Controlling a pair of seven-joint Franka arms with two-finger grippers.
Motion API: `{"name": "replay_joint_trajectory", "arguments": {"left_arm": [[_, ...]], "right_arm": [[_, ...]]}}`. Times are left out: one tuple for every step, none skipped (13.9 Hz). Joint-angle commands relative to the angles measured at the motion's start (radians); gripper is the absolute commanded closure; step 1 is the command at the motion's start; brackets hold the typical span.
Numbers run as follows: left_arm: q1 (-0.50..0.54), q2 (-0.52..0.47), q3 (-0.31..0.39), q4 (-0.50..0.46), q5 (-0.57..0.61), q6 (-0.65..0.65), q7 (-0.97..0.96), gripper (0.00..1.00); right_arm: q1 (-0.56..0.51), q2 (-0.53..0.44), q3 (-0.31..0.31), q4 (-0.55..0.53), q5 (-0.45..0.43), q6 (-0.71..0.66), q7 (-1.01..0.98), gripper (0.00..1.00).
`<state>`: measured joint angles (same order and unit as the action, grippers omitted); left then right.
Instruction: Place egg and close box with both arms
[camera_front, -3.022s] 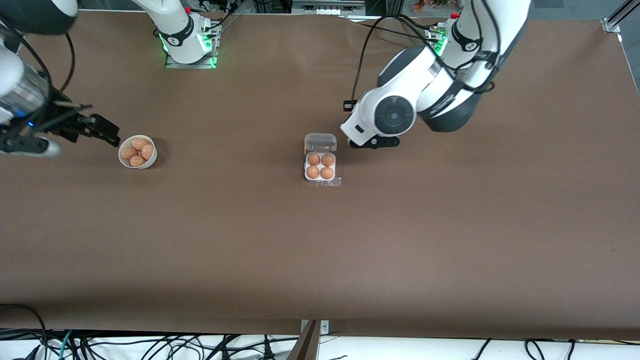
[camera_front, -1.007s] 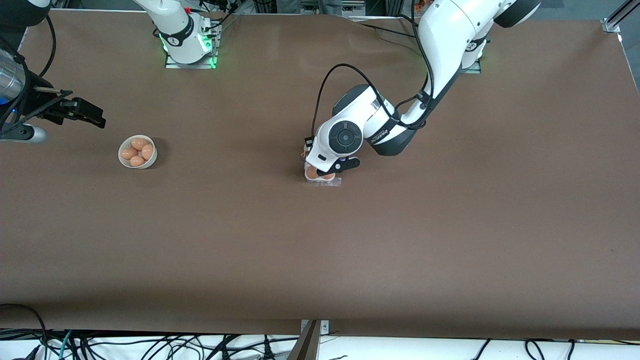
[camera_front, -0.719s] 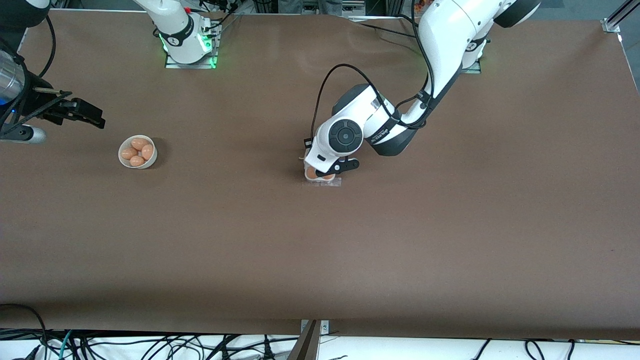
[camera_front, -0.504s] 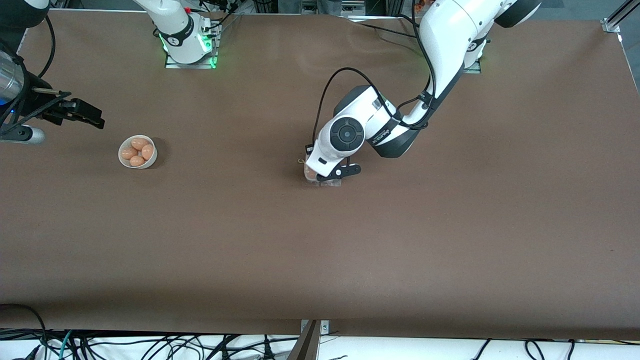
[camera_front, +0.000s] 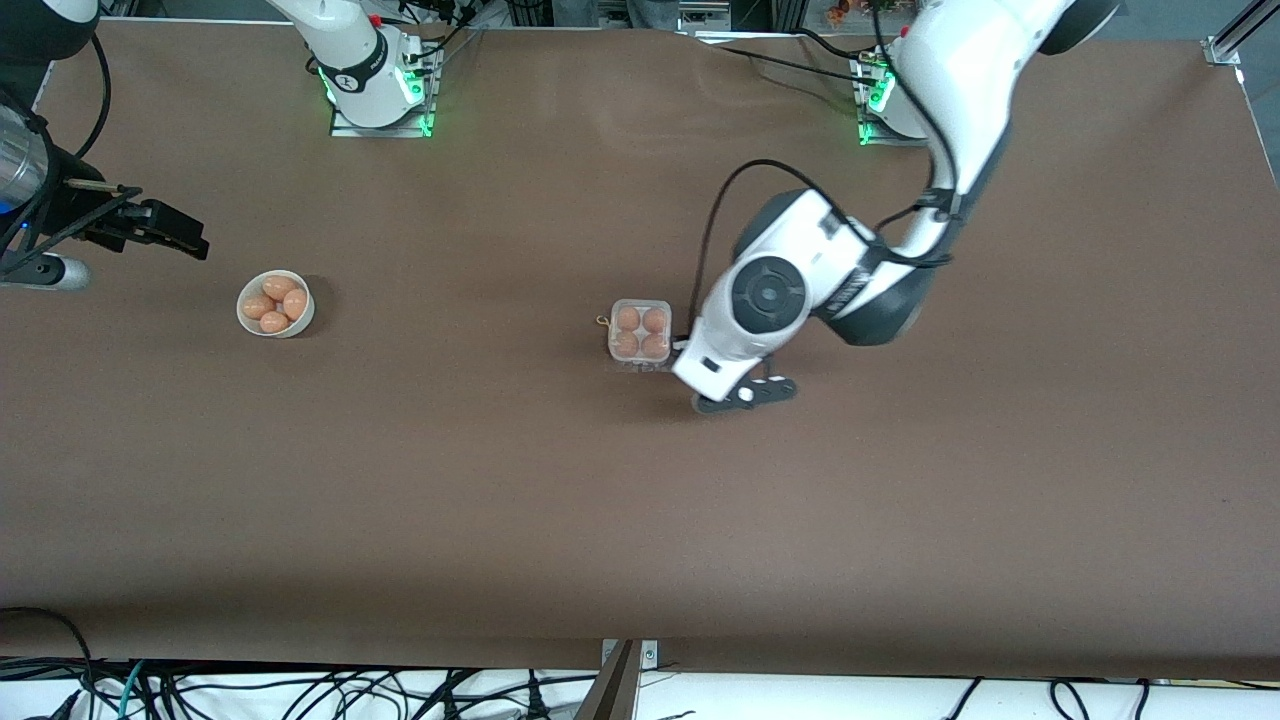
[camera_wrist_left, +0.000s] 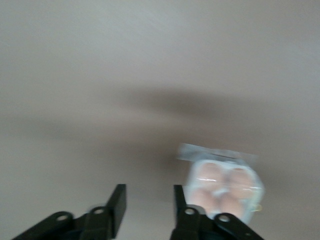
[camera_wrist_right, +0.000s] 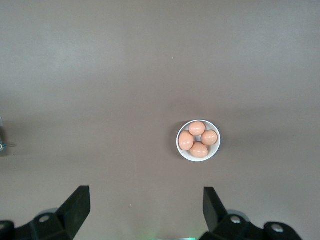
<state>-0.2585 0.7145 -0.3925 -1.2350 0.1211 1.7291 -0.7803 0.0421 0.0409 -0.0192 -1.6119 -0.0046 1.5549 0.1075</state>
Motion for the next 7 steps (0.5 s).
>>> {"name": "replay_joint_trajectory", "arguments": {"left_arm": [[0.083, -0.015, -0.005, 0.066, 0.079, -0.149, 0.157, 0.01], [0.108, -0.027, -0.005, 0.069, 0.127, -0.16, 0.183, 0.0], [0.134, -0.035, -0.008, 0.071, 0.158, -0.16, 0.188, 0.0], [0.16, -0.035, -0.008, 0.071, 0.163, -0.16, 0.194, 0.0], [0.18, -0.037, -0.005, 0.071, 0.163, -0.16, 0.206, 0.0], [0.195, -0.037, -0.005, 0.072, 0.163, -0.158, 0.217, 0.0], [0.209, -0.037, -0.003, 0.081, 0.163, -0.157, 0.225, 0.0]], "right_arm": [[-0.008, -0.001, 0.004, 0.007, -0.005, 0.002, -0.012, 0.0], [-0.01, -0.003, 0.004, 0.007, -0.005, 0.002, -0.012, 0.0], [-0.008, -0.001, 0.004, 0.007, -0.008, 0.002, -0.012, 0.0], [-0.008, -0.003, 0.004, 0.007, -0.011, 0.002, -0.012, 0.0], [-0.008, -0.003, 0.004, 0.007, -0.011, 0.002, -0.012, 0.0], [-0.008, -0.001, 0.005, 0.009, -0.015, 0.002, -0.017, 0.0], [-0.007, 0.0, 0.005, 0.021, -0.017, -0.002, -0.02, 0.0]]}}
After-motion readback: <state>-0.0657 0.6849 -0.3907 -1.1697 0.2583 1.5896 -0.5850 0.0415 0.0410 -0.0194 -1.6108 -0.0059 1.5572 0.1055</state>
